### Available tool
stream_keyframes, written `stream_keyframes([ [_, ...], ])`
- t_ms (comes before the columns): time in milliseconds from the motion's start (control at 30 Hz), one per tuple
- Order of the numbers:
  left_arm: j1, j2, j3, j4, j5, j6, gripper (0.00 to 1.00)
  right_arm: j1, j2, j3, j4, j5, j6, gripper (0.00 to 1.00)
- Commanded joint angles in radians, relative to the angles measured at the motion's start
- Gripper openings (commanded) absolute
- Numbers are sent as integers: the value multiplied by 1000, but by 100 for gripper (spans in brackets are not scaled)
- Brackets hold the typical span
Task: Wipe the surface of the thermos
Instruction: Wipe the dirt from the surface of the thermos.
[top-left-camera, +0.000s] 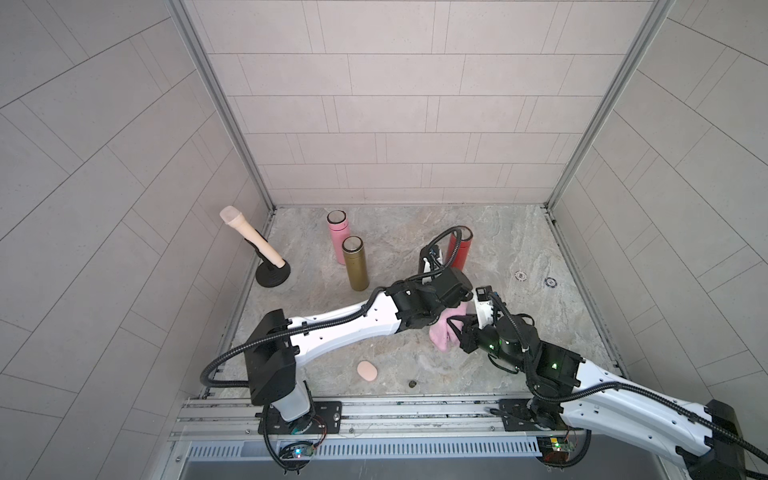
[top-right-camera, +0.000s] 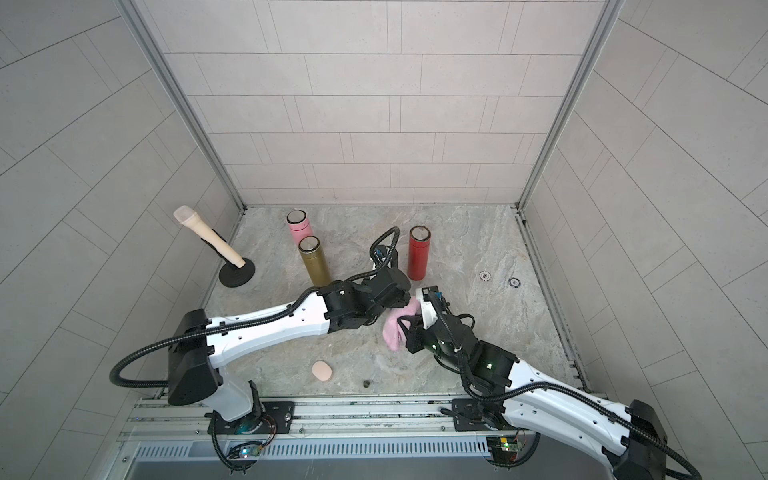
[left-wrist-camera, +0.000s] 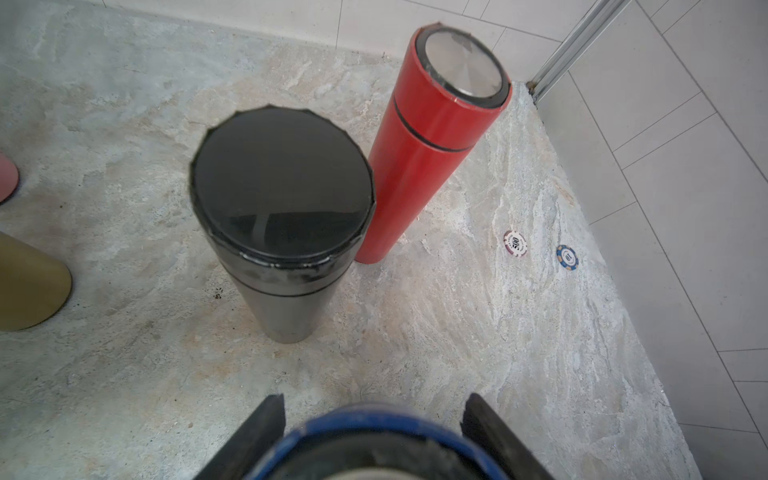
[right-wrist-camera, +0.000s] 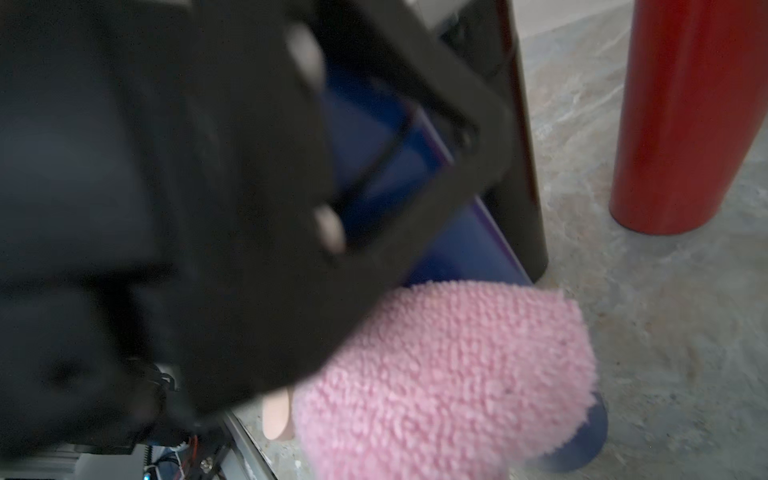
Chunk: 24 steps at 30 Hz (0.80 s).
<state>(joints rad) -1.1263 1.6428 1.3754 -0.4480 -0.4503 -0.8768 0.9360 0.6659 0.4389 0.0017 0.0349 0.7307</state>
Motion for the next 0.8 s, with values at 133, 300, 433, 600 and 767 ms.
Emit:
stream_keyframes([
  [133,-18,8,-3,8,59,105,0,6,-76,23,-195,91,47,0],
  [300,-17,-46,-43,46,88,376,0,5,-155,1,-518,303,126,0],
  [433,-13,-117,-155,235,287,619,0,-34,-190,-98,-369,224,36,0],
  [600,-11,-156,-291,419,528,851,0,-237,-116,-116,-295,-17,-42,0],
  [767,-5,-135,-319,509,565,896,0,-448,-59,-173,-140,-364,-59,0],
])
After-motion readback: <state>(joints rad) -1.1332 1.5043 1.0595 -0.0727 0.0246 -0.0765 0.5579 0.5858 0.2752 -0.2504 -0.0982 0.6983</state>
